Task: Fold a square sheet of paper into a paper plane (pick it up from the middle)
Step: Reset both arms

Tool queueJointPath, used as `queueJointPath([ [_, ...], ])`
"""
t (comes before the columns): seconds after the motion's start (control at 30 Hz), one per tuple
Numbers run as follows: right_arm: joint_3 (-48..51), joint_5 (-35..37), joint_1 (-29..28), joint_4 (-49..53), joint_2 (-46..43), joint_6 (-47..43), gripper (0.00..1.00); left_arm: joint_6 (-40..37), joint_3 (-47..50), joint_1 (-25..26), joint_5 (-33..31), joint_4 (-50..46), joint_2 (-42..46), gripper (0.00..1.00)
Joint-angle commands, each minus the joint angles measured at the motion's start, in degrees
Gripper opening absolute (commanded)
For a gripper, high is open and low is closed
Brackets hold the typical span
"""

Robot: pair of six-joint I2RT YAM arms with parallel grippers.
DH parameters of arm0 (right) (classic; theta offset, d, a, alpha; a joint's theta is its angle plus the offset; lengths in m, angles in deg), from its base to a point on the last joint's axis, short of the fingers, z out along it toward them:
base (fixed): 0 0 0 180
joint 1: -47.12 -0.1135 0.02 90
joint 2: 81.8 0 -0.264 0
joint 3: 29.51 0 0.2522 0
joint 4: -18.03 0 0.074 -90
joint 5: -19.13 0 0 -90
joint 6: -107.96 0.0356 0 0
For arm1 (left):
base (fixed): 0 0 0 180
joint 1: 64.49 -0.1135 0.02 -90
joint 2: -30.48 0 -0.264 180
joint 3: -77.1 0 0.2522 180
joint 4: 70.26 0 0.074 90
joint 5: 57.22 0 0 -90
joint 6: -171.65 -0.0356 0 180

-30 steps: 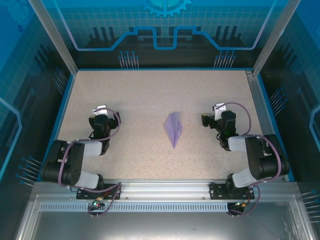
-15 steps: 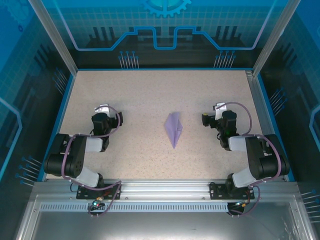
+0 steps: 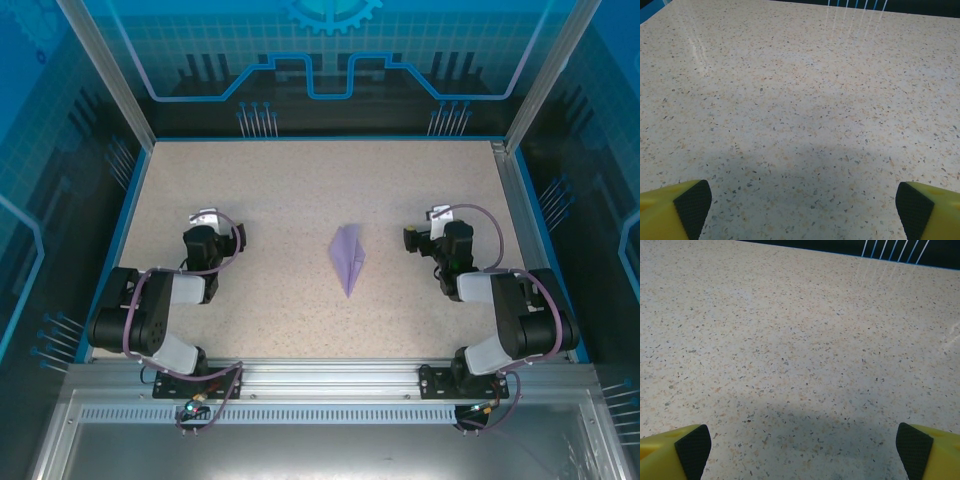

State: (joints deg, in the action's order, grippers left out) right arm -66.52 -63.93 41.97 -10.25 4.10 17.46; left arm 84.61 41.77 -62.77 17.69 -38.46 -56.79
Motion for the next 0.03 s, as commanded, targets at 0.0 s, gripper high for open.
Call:
queueJointPath([
  [0.0,-1.17,-0.77,0.84,-1.55,0.22,0.06,0.99,-0.59,-1.16,0.13,1.33,1.52,0.49,0.99],
])
